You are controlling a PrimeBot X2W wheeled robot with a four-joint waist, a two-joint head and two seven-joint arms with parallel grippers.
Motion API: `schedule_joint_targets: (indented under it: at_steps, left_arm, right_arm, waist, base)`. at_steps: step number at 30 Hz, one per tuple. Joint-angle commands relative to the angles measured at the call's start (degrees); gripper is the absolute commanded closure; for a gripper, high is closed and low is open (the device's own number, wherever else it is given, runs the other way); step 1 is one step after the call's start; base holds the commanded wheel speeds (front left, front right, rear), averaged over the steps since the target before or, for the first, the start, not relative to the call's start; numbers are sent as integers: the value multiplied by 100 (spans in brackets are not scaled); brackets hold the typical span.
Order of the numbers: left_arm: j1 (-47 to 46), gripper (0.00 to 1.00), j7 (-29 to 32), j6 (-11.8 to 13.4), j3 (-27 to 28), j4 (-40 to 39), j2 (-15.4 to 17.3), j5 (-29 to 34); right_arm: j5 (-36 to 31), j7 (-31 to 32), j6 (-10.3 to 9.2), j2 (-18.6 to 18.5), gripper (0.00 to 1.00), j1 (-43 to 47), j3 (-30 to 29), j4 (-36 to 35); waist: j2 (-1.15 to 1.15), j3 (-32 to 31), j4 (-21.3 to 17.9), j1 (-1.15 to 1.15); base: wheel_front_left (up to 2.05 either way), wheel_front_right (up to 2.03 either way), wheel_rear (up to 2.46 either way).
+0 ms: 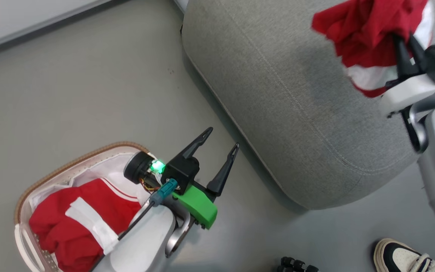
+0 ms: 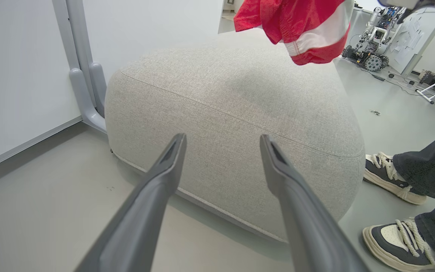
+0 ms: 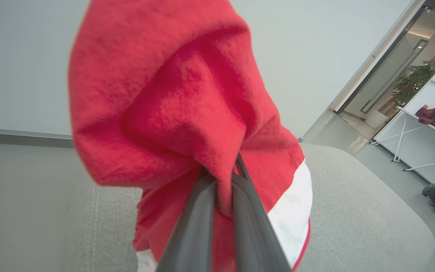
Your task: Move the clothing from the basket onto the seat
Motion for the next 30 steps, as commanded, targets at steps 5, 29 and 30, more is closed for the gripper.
schedule_joint_targets:
  at_steps: [5,29,30]
  left_arm:
    - [-423,0,1,-15,-28,-53,208,131]
    - [-558,0,1,-15,499,-222,133,333]
    - [-525,0,1,-15,531,-211,119,328]
  right_arm:
    - [-447,-29,-6,-362,100,-863,-449,629]
    - [-1463,-28,-7,90,0,-785,-3629,1206]
    - [-1461,-28,-7,129,0,-668,-3674,1130]
  waist:
    - [0,1176,713,0]
    - [0,1742,1634,0]
    - [0,1672,1645,0]
  base:
    - [0,0,0]
    - [0,0,0]
    - [0,0,0]
